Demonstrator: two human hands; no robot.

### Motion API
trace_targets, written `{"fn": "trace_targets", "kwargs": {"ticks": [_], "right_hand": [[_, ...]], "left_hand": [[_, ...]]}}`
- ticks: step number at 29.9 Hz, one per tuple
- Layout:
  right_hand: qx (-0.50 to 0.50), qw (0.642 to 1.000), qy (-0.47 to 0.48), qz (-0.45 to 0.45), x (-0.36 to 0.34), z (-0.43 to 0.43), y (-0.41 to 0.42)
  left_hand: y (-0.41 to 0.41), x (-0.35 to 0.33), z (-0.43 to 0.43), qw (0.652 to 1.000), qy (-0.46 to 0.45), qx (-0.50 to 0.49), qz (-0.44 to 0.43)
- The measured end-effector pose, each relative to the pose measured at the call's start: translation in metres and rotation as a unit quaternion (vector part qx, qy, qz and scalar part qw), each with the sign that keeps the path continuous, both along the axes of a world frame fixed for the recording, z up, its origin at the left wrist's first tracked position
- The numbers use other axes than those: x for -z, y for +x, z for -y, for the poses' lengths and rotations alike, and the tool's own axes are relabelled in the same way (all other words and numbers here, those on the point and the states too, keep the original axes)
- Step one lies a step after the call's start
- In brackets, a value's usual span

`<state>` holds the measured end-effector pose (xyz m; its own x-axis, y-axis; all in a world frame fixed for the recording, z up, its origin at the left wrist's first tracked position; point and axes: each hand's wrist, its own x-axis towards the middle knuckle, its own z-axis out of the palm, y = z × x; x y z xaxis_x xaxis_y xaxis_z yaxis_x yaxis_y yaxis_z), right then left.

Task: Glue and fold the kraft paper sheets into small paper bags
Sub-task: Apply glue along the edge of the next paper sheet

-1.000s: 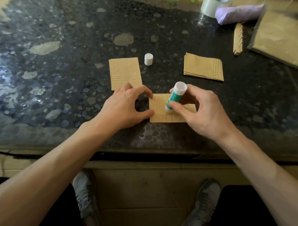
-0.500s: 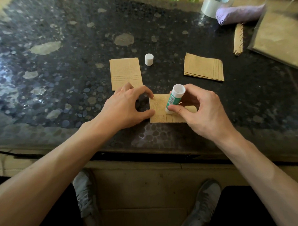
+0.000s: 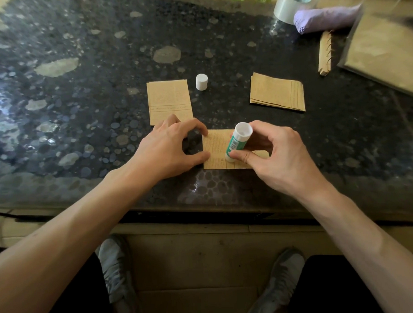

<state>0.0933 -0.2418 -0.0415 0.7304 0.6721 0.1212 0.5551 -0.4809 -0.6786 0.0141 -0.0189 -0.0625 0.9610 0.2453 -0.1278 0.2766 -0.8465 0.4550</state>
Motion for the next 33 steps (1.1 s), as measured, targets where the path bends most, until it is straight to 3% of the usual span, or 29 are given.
{"fn": "trace_targets", "kwargs": {"ticks": [25, 28, 33], "right_hand": [[-0.039, 0.998, -0.032, -0.04, -0.004, 0.008, 0.003], [-0.011, 0.996, 0.023, -0.083, -0.006, 0.011, 0.008], [0.026, 0.995, 0.074, -0.054, -0.001, 0.007, 0.013]], "left_hand": [[0.001, -0.002, -0.002, 1.0, -0.004, 0.003, -0.007], [0.002, -0.002, -0.002, 1.0, -0.004, 0.002, -0.008], [0.002, -0.003, -0.002, 1.0, -0.005, 0.001, -0.015]]}}
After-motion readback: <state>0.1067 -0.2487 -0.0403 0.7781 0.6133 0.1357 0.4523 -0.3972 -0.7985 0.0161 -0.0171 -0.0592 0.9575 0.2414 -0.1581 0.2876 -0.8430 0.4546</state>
